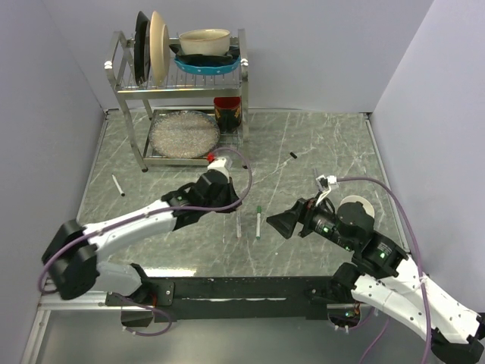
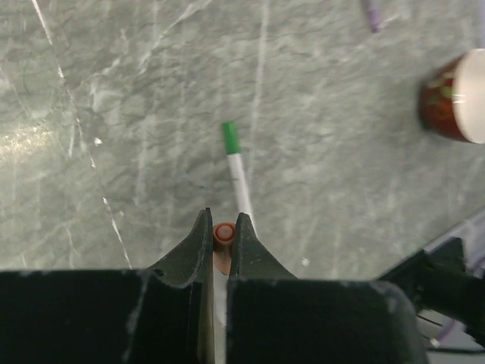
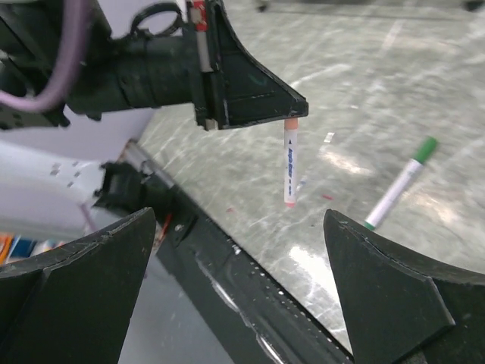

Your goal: Insert the pens into the pen caps

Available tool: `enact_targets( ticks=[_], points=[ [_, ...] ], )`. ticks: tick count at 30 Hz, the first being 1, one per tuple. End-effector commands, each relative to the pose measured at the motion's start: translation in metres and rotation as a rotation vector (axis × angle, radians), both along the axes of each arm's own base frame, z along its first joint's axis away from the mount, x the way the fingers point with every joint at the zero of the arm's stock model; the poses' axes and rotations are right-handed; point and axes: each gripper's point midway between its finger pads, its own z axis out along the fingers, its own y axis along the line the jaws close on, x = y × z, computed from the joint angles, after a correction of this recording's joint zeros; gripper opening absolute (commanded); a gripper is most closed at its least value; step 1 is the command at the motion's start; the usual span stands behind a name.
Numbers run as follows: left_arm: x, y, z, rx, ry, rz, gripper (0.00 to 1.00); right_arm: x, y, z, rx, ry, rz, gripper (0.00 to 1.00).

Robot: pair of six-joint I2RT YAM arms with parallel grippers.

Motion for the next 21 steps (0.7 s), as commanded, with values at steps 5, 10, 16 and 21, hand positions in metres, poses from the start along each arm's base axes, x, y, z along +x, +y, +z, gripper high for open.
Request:
enact_targets(
  ticks=[5, 10, 16, 21],
  points=[
    [0.021, -0.033, -0.055, 0.045, 0.082, -0.068, 0.01, 0.015, -0.012, 0.015, -0.017, 0.047, -0.127, 1.0],
    [0.026, -0.038, -0.096, 0.111, 0.167, -0.04, 0.04, 0.012, -0.015, 0.022, -0.02, 0.026, -0.117, 1.0],
    [0.04, -0.038, -0.107, 0.132, 0.204, 0.01, 0.14, 0.018, -0.029, 0.01, -0.055, 0.063, -0.209, 1.0],
    [0.048, -0.036, -0.103, 0.132, 0.228, 0.04, 0.33, 0.023, -0.038, -0.007, -0.099, 0.118, -0.277, 1.0]
  ],
)
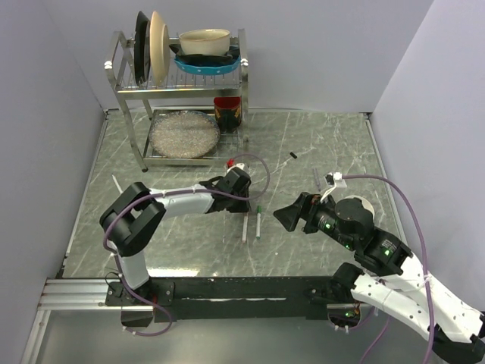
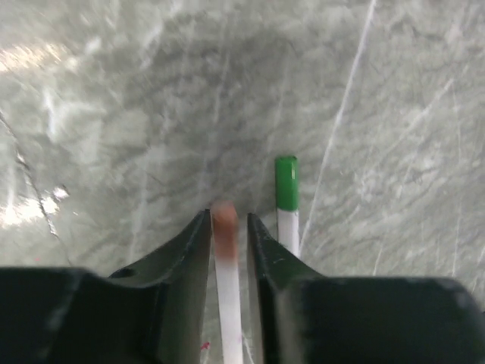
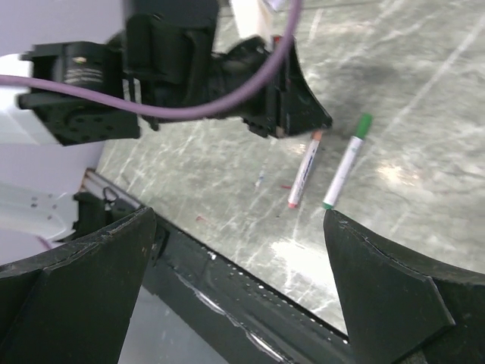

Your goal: Insert the pens into the pen caps

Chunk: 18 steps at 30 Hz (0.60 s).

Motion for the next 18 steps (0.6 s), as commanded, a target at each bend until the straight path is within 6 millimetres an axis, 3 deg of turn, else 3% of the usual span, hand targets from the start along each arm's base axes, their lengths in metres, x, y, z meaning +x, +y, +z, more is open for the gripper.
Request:
enact_targets(
  ticks=[1, 5, 7, 8, 9, 11, 12, 14, 15, 16, 17, 18],
  points=[
    [0.013, -0.002, 0.018, -0.018, -0.01, 0.036, 0.36, 0.015, -0.019, -0.002, -0.039, 0.017, -0.145, 1.0],
    [0.016, 0.001, 0.053, -0.065, -0.052, 0.052, 0.52, 0.032, -0.039, -0.02, -0.169, 0.032, -0.267, 1.0],
    [0.018, 0.006, 0.086, -0.113, -0.102, 0.065, 0.57, 0.04, -0.042, -0.015, -0.209, 0.015, -0.292, 1.0],
    [0.017, 0.011, 0.096, -0.11, -0.116, 0.072, 0.66, 0.048, -0.04, -0.017, -0.239, 0.012, -0.299, 1.0],
    [0.016, 0.015, 0.12, -0.144, -0.156, 0.071, 0.72, 0.057, -0.044, -0.013, -0.269, -0.005, -0.311, 1.0],
    [0.012, 0.027, 0.139, -0.146, -0.186, 0.068, 0.83, 0.071, -0.044, -0.007, -0.291, -0.018, -0.304, 1.0],
    [0.008, 0.033, 0.16, -0.17, -0.225, 0.067, 0.86, 0.088, -0.056, -0.017, -0.352, 0.012, -0.338, 0.99],
    [0.001, 0.049, 0.187, -0.181, -0.287, 0.076, 0.93, 0.106, -0.059, -0.021, -0.353, 0.044, -0.317, 0.98],
    [-0.005, 0.057, 0.188, -0.162, -0.285, 0.077, 0.96, 0.117, -0.064, -0.033, -0.386, 0.08, -0.311, 0.94],
    [-0.009, 0.064, 0.193, -0.159, -0.297, 0.076, 0.97, 0.131, -0.084, -0.038, -0.386, 0.11, -0.364, 0.92],
    [-0.013, 0.071, 0.196, -0.143, -0.307, 0.07, 0.99, 0.142, -0.087, -0.036, -0.374, 0.107, -0.367, 0.9],
    [-0.021, 0.083, 0.203, -0.133, -0.324, 0.079, 0.99, 0.152, -0.09, -0.053, -0.397, 0.154, -0.347, 0.84]
  ],
)
